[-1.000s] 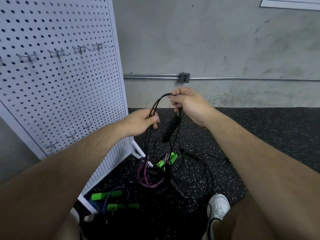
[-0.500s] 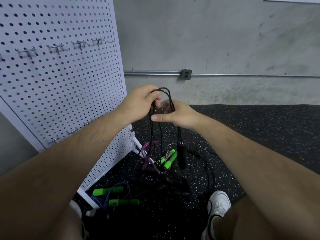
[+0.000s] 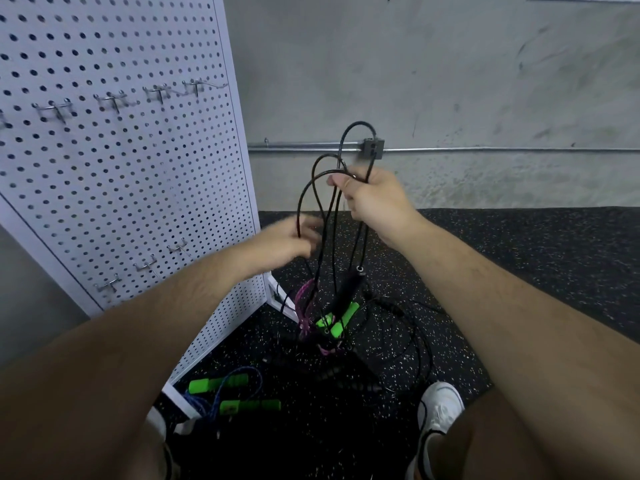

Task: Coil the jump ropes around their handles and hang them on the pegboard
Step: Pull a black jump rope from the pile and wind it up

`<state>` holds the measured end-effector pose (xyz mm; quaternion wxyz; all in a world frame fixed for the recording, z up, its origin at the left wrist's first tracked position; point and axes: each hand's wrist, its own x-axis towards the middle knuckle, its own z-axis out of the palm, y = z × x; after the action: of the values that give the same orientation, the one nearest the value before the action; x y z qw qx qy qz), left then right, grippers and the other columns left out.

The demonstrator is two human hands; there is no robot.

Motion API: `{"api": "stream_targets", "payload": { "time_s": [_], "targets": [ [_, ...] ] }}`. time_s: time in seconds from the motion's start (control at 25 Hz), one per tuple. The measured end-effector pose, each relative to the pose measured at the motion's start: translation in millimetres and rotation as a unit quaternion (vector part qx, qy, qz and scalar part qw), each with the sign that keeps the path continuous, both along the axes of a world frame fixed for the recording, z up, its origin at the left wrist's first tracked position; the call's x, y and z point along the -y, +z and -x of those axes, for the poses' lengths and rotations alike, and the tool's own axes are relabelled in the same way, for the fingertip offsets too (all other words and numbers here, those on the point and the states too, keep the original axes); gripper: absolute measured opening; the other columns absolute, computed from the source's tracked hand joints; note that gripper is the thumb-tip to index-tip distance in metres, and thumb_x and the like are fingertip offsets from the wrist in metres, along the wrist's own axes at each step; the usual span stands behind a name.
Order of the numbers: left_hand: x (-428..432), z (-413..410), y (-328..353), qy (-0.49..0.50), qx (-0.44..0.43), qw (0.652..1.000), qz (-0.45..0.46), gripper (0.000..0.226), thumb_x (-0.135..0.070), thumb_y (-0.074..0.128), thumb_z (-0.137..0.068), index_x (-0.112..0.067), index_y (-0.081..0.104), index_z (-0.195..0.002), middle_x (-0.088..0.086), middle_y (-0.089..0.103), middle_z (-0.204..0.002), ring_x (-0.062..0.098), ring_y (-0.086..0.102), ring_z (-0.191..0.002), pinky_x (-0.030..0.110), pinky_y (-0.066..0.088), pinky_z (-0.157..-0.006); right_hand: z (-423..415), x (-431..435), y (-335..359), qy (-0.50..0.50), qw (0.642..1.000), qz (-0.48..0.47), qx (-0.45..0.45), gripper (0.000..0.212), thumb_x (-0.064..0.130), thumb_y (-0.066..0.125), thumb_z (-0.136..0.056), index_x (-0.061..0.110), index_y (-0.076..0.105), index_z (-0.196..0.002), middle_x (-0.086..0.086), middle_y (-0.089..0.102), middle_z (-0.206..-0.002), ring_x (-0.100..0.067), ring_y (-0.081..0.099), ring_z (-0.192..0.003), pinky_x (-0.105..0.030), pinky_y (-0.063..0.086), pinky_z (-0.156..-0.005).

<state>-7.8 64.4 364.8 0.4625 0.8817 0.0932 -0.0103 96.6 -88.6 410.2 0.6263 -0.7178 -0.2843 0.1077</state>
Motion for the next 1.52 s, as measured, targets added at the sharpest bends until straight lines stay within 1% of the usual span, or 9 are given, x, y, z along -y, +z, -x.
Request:
{"api": "stream_targets", "payload": {
  "time_s": [0.28, 0.6, 0.68, 0.8, 0.88, 1.04, 1.32, 1.44, 1.52],
  "targets": [
    [0.5, -15.5, -23.2, 0.031, -0.008, 0.998, -0.062, 0.022, -0.022, 0.046, -0.107, -0.021, 0.066, -0.1, -0.004, 0.075, -0.097, 0.018, 0.07, -0.094, 0.04, 0.055, -0.088, -4.5, 17.2, 5.6, -0.031, 0.999, -0.002, -0.028, 0.017, 0.026, 0.057, -0.102, 0.017, 0.068, -0.111, 0.015, 0.048, -0.061, -0.003, 0.039, -0.055, -0.02, 0.032, -0.054],
    [-20.0, -13.9, 20.6, 0.143, 0.113, 0.983, -0.024, 0.021, -0.026, 0.04, -0.109, -0.022, 0.06, -0.103, -0.002, 0.07, -0.097, 0.012, 0.064, -0.087, 0.027, 0.049, -0.074, -36.1, 34.2, -23.4, -0.134, 0.953, 0.264, -0.065, 0.022, 0.023, 0.056, -0.099, 0.004, 0.06, -0.11, -0.004, 0.057, -0.084, -0.02, 0.061, -0.069, -0.041, 0.061, -0.078],
    [-15.5, -14.1, 22.4, 0.129, 0.112, 0.985, -0.019, 0.023, -0.026, 0.041, -0.109, -0.019, 0.063, -0.106, -0.001, 0.071, -0.098, 0.014, 0.066, -0.086, 0.03, 0.054, -0.077, -35.8, 31.6, -22.8, -0.167, 0.936, 0.306, -0.049, 0.04, 0.028, 0.066, -0.091, 0.0, 0.055, -0.117, -0.007, 0.059, -0.089, -0.023, 0.065, -0.079, -0.034, 0.058, -0.074],
    [-6.2, -16.4, 24.7, 0.12, 0.112, 0.986, 0.043, 0.023, -0.023, 0.044, -0.108, -0.015, 0.065, -0.105, 0.003, 0.071, -0.097, 0.015, 0.065, -0.08, 0.035, 0.058, -0.077, -20.1, 24.2, -17.0, -0.223, 0.865, 0.427, 0.139, 0.087, 0.055, 0.076, -0.08, 0.004, 0.039, -0.139, -0.014, 0.046, -0.133, -0.032, 0.046, -0.127, -0.042, 0.044, -0.106],
    [-0.2, -17.7, 26.0, 0.111, 0.104, 0.985, 0.076, 0.025, -0.021, 0.045, -0.108, -0.012, 0.067, -0.102, 0.004, 0.071, -0.093, 0.014, 0.065, -0.076, 0.032, 0.06, -0.073, -3.9, 18.2, -9.5, -0.165, 0.884, 0.377, 0.222, 0.058, 0.056, 0.07, -0.085, 0.011, 0.057, -0.12, -0.008, 0.057, -0.123, -0.027, 0.054, -0.119, -0.04, 0.048, -0.099],
    [11.4, -18.2, 23.2, 0.113, 0.1, 0.982, 0.113, 0.028, -0.02, 0.047, -0.108, -0.003, 0.069, -0.106, 0.007, 0.07, -0.085, 0.016, 0.065, -0.071, 0.028, 0.059, -0.063, 22.3, 5.1, -15.6, 0.085, 0.93, 0.331, 0.132, 0.022, 0.045, 0.072, -0.088, 0.023, 0.07, -0.089, 0.003, 0.072, -0.08, -0.015, 0.069, -0.075, -0.035, 0.057, -0.066],
    [-10.2, -14.1, 18.9, 0.144, 0.089, 0.985, 0.034, 0.023, -0.025, 0.048, -0.107, -0.017, 0.069, -0.105, -0.002, 0.071, -0.093, 0.012, 0.06, -0.078, 0.028, 0.052, -0.069, 20.9, 6.1, -7.6, 0.048, 0.95, 0.289, 0.112, 0.021, 0.03, 0.061, -0.099, 0.012, 0.071, -0.093, -0.003, 0.075, -0.082, -0.024, 0.073, -0.077, -0.043, 0.061, -0.078],
    [-11.7, -10.5, 16.3, 0.194, 0.129, 0.964, -0.131, 0.03, -0.028, 0.056, -0.102, -0.018, 0.056, -0.13, -0.003, 0.053, -0.122, 0.012, 0.054, -0.109, 0.031, 0.046, -0.1, 20.9, 10.1, 9.4, 0.006, 0.99, 0.133, 0.049, 0.021, 0.027, 0.058, -0.101, 0.008, 0.066, -0.1, -0.003, 0.071, -0.081, -0.015, 0.068, -0.067, -0.033, 0.059, -0.073],
    [-5.8, -5.9, 19.0, 0.139, 0.161, 0.974, -0.081, 0.027, -0.015, 0.058, -0.098, -0.023, 0.057, -0.124, -0.003, 0.056, -0.122, 0.017, 0.057, -0.112, 0.039, 0.046, -0.105, 16.0, 8.3, 19.9, -0.022, 1.0, 0.01, -0.005, 0.027, 0.023, 0.058, -0.101, -0.004, 0.063, -0.099, -0.005, 0.067, -0.075, -0.016, 0.063, -0.063, -0.037, 0.058, -0.074]
  ]
}}
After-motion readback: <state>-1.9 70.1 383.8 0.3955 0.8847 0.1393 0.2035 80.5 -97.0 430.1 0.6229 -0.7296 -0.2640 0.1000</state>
